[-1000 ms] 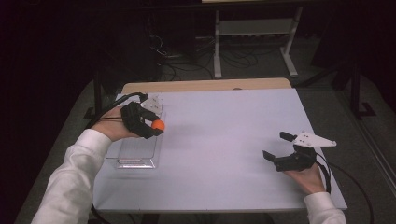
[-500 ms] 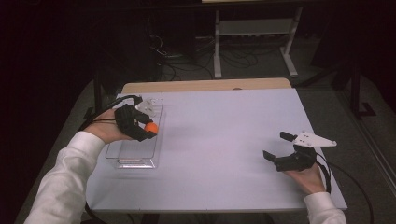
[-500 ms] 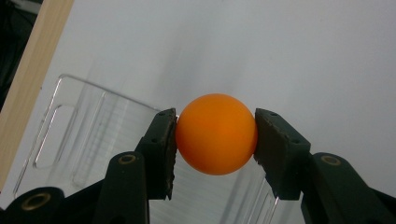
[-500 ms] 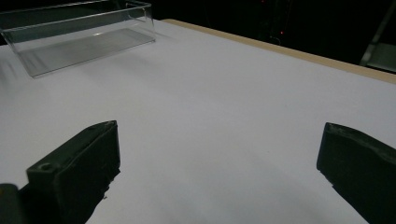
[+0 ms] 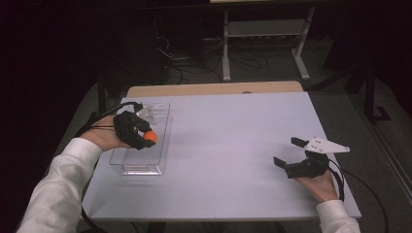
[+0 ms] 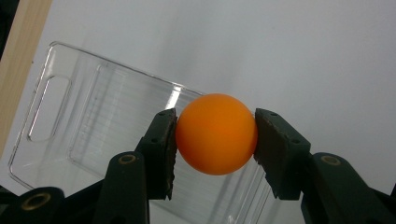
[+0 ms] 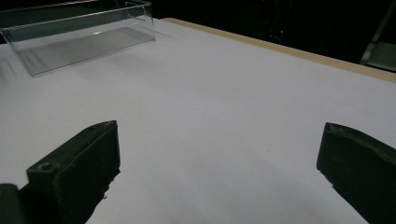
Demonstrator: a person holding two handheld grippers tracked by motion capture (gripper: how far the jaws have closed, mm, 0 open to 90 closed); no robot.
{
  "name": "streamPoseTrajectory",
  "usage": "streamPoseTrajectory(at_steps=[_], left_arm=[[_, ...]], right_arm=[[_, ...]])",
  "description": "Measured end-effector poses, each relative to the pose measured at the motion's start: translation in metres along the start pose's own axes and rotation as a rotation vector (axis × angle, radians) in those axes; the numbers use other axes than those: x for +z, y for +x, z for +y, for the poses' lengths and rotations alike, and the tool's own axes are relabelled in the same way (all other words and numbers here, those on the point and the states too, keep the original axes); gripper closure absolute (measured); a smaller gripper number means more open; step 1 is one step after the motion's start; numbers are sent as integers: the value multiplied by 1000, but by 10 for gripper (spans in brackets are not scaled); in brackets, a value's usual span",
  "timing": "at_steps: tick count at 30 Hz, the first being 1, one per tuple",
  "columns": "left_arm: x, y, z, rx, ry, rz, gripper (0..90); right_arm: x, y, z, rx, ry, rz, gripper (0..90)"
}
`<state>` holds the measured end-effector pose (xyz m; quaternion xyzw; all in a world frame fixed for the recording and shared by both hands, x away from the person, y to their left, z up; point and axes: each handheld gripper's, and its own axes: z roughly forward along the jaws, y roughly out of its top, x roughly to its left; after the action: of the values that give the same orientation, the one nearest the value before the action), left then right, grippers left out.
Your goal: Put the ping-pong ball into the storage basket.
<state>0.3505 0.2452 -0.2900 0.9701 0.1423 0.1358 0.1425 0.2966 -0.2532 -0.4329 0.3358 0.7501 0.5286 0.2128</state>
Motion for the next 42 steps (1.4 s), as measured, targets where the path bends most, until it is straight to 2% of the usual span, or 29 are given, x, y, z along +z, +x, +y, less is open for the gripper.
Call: streamPoseTrajectory(at_steps=[10,42], left_arm=[[4,-1,-2,10,31,-9,510],[49,-2,-23,-21,43,-75,510]], right_arm=[[0,0,0,0,0,0,0],[0,0,-1,-2,11,-8,0]])
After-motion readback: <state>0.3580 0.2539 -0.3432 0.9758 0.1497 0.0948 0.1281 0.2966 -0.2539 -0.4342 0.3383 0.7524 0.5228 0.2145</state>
